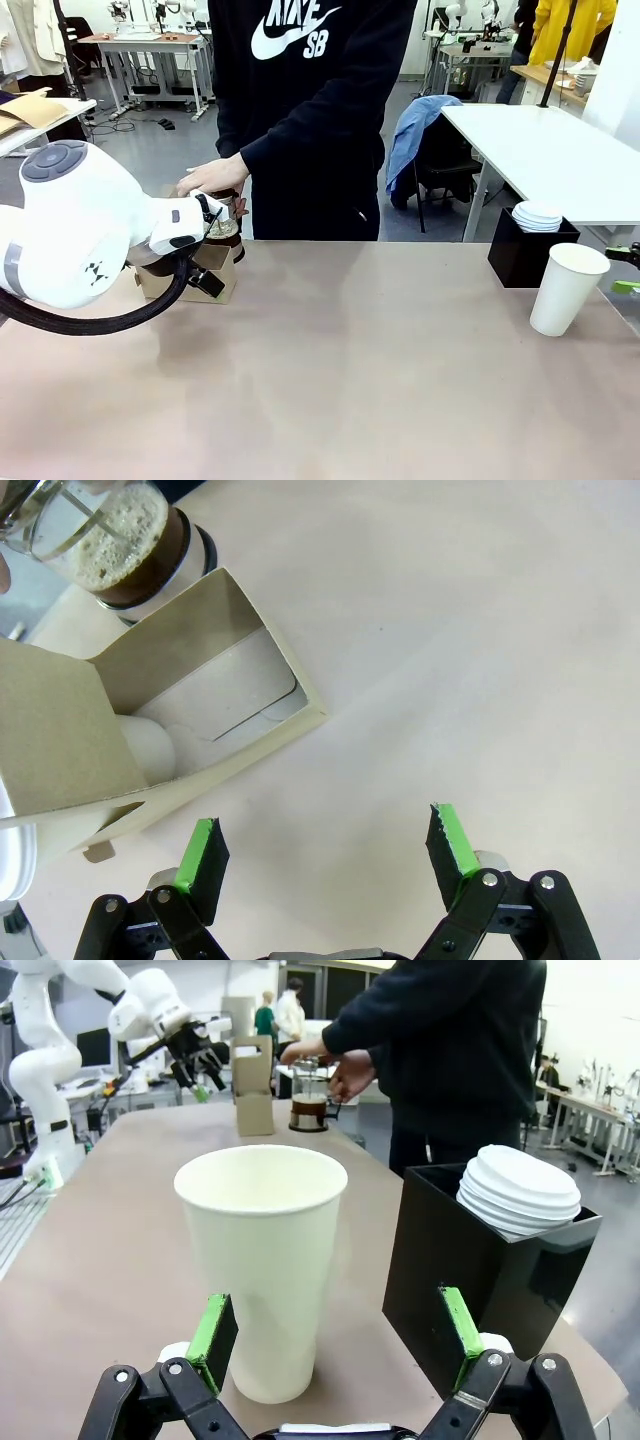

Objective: Pour a drink into a cup and package it in a carrier.
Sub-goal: Pick up the 600 ml Paper Cup and place it in the middle top area of the table.

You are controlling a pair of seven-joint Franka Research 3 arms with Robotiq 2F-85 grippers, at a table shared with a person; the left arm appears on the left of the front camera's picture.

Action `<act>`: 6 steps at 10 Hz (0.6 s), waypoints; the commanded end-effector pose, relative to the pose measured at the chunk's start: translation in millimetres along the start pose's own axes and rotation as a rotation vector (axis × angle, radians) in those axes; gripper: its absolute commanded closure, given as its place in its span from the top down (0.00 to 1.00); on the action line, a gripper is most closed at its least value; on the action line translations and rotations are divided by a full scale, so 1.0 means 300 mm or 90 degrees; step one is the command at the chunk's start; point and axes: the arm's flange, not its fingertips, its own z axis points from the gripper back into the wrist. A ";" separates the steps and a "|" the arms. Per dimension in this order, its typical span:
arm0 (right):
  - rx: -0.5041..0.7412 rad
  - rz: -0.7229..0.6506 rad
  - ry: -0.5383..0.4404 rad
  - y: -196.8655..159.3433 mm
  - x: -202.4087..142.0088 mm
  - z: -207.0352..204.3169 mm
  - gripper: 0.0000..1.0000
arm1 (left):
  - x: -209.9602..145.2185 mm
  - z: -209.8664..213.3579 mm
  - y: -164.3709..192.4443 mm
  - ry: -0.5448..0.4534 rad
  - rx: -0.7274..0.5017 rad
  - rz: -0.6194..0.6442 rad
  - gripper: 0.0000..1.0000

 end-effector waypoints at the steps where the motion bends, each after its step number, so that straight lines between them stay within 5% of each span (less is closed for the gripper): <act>1: -0.001 -0.001 0.002 0.000 -0.004 -0.004 1.00 | -0.001 0.000 0.001 0.000 -0.001 0.000 1.00; 6: 0.025 0.019 0.025 0.024 -0.031 -0.083 1.00 | -0.001 0.000 0.001 0.000 -0.001 0.000 1.00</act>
